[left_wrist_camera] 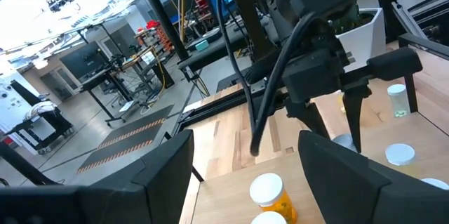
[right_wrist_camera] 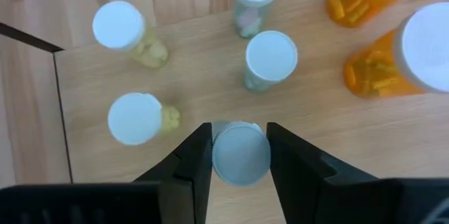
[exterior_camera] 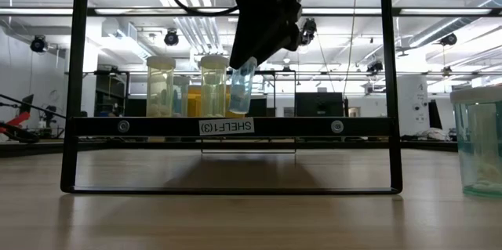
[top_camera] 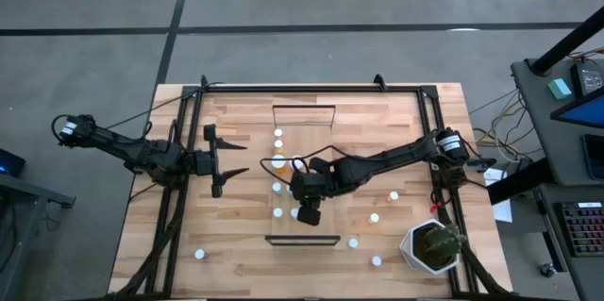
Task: Pick and place medicine bottles onto shelf by color
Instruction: Put the blue pill bottle on the shelf
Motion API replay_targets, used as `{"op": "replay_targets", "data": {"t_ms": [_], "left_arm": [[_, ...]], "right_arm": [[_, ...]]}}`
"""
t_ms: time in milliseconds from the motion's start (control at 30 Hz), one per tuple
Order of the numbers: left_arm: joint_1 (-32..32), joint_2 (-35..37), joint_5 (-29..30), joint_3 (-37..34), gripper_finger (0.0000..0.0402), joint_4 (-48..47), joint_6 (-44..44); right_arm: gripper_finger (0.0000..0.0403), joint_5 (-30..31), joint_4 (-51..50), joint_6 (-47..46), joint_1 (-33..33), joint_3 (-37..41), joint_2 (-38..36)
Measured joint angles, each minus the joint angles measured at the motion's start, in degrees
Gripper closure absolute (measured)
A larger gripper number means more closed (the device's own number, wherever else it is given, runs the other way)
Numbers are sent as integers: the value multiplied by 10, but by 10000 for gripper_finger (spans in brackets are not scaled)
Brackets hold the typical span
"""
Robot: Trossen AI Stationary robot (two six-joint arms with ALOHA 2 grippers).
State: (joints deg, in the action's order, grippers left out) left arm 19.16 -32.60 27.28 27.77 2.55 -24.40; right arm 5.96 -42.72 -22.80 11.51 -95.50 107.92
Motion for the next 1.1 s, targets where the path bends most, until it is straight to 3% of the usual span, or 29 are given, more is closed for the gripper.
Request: {"op": "replay_targets", "data": {"t_ms": [567,1100], "left_arm": [[0,0,0,0,162,0,0],[0,0,0,0,162,0,0]], "right_arm": [[281,1,0,19,0,18,0],[234,5,-16,19,0,-7,-9]]}}
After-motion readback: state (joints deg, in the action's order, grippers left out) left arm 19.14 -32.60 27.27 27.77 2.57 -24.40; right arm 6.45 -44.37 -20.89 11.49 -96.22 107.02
